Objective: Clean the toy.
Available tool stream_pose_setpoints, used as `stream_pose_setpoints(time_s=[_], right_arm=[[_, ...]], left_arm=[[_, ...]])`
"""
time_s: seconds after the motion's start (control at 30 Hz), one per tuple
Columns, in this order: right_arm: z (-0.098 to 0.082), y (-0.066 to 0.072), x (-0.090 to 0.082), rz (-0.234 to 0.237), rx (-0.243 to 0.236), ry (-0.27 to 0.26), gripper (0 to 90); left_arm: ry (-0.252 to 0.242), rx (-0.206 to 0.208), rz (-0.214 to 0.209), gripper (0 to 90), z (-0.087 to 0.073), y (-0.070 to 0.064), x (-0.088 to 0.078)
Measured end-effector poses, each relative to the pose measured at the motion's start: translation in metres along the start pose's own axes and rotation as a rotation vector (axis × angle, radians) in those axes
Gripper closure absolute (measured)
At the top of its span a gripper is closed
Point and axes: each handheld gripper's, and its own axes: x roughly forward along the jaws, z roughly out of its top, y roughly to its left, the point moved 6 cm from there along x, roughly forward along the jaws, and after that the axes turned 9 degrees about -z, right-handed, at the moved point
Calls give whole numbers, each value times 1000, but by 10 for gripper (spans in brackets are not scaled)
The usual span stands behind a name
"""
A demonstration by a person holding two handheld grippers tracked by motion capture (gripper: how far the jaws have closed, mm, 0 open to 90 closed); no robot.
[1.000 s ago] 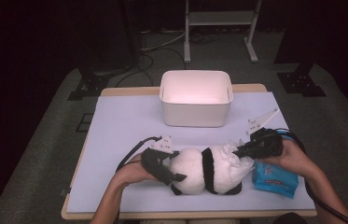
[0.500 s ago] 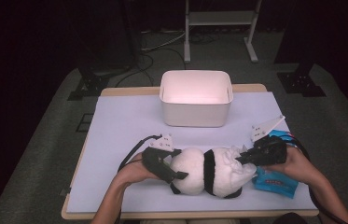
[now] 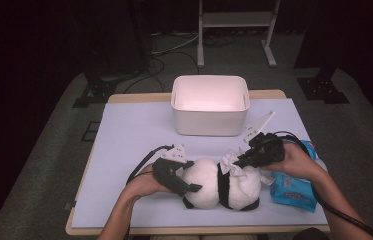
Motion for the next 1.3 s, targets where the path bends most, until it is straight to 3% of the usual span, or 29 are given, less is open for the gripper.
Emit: stream_pose_setpoints(time_s=[0.27, 0.5, 0.8, 1.1, 1.3], right_arm=[[16, -5, 20, 24, -13, 29, 834], [11, -17, 19, 13, 35, 21, 832], [-12, -30, 6, -23, 83, 2, 833], [-40, -32, -12, -42, 156, -55, 833], [-60, -31, -20, -55, 182, -61, 832]], left_arm=[[11, 9, 8, 182, 0, 0, 0], [9, 12, 8, 182, 0, -1, 0], [8, 18, 6, 181, -1, -1, 0], [12, 23, 4, 180, -1, -2, 0], [7, 18, 4, 179, -1, -3, 1]])
